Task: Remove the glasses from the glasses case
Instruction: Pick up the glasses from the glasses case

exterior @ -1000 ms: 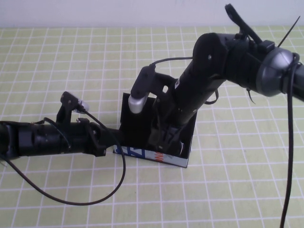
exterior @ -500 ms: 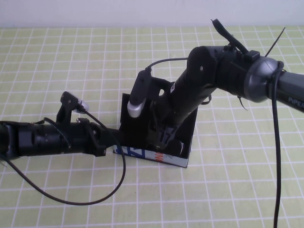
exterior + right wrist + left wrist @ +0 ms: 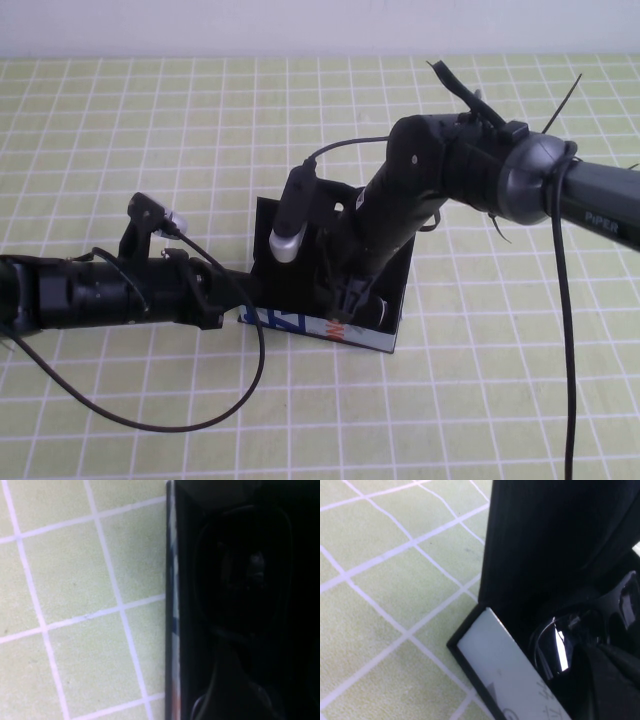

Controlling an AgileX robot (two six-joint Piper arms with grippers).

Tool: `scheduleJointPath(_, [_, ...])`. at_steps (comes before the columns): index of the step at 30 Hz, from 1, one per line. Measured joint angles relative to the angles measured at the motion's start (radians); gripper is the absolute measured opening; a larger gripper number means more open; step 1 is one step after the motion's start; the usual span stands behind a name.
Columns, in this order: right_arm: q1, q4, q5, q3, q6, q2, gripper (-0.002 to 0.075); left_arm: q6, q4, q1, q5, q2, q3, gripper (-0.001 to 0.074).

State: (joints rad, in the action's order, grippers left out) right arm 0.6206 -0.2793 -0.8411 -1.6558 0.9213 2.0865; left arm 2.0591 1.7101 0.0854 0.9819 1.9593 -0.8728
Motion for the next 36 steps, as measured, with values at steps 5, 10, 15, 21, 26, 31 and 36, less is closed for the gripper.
scheduleJointPath(5, [0.000, 0.004, 0.013, 0.000, 0.000, 0.002, 0.0303, 0.000, 0.000, 0.000, 0.000, 0.000, 0.000, -0.0004])
scheduleJointPath(10, [0.000, 0.004, 0.024, 0.000, 0.000, 0.017, 0.0303, -0.002, 0.000, 0.000, 0.000, 0.000, 0.000, -0.0004])
scheduleJointPath(15, [0.000, 0.006, 0.029, 0.000, 0.003, 0.025, 0.0303, -0.002, 0.000, 0.000, 0.000, 0.000, 0.000, -0.0004])
scheduleJointPath(21, [0.000, 0.011, 0.029, -0.002, 0.003, 0.027, 0.0277, -0.004, 0.000, 0.000, 0.000, 0.000, 0.000, -0.0004])
scheduleJointPath(26, [0.000, 0.024, 0.029, -0.002, 0.005, 0.032, 0.0148, -0.004, 0.000, 0.000, 0.000, 0.000, 0.000, -0.0004])
scheduleJointPath(31, [0.000, 0.026, 0.000, -0.010, 0.005, 0.028, 0.0043, -0.004, 0.000, 0.000, 0.000, 0.000, 0.000, -0.0004])
scheduleJointPath(36, [0.002, 0.024, -0.041, -0.019, -0.001, 0.012, 0.0015, -0.004, 0.000, 0.000, 0.002, 0.000, 0.000, -0.0004])
